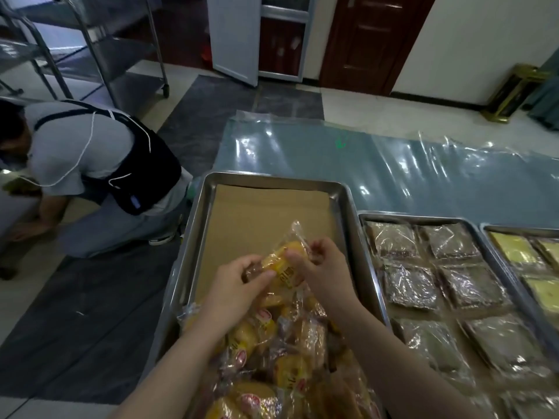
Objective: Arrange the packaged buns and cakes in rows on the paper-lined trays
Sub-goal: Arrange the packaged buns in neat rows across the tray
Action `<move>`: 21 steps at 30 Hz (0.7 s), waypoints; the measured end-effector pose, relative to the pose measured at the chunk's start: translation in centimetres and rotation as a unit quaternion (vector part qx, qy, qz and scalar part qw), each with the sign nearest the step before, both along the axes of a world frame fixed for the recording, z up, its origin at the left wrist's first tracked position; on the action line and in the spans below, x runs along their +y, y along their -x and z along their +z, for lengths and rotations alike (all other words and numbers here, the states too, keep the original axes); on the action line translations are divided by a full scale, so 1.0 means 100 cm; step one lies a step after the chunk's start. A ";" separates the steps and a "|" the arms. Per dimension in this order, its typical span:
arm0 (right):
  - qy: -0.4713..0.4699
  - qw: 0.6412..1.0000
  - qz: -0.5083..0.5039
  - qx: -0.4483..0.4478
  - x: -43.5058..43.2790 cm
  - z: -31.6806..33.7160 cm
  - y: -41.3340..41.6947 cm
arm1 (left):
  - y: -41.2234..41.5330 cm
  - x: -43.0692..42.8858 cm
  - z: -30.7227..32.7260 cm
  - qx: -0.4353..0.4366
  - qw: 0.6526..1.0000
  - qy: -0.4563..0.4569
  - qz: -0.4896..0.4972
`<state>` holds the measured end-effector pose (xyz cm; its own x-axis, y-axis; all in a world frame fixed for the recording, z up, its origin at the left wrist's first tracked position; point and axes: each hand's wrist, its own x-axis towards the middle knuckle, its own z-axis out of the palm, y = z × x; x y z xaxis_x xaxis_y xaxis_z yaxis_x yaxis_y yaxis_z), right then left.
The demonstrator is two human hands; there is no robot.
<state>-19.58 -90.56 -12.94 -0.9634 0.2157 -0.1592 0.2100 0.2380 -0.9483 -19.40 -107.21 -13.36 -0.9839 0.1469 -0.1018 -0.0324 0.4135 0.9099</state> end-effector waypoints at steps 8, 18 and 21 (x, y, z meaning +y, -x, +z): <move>0.263 0.953 0.044 -0.142 0.011 -0.010 0.047 | 0.048 0.000 -0.017 -0.051 0.994 -0.076 0.066; 0.031 0.995 0.017 -0.096 0.000 -0.042 0.154 | 0.118 -0.022 -0.048 0.090 0.975 0.204 0.018; -0.117 0.979 0.161 -0.049 -0.009 -0.057 0.185 | 0.134 -0.033 -0.063 0.158 0.938 0.309 -0.019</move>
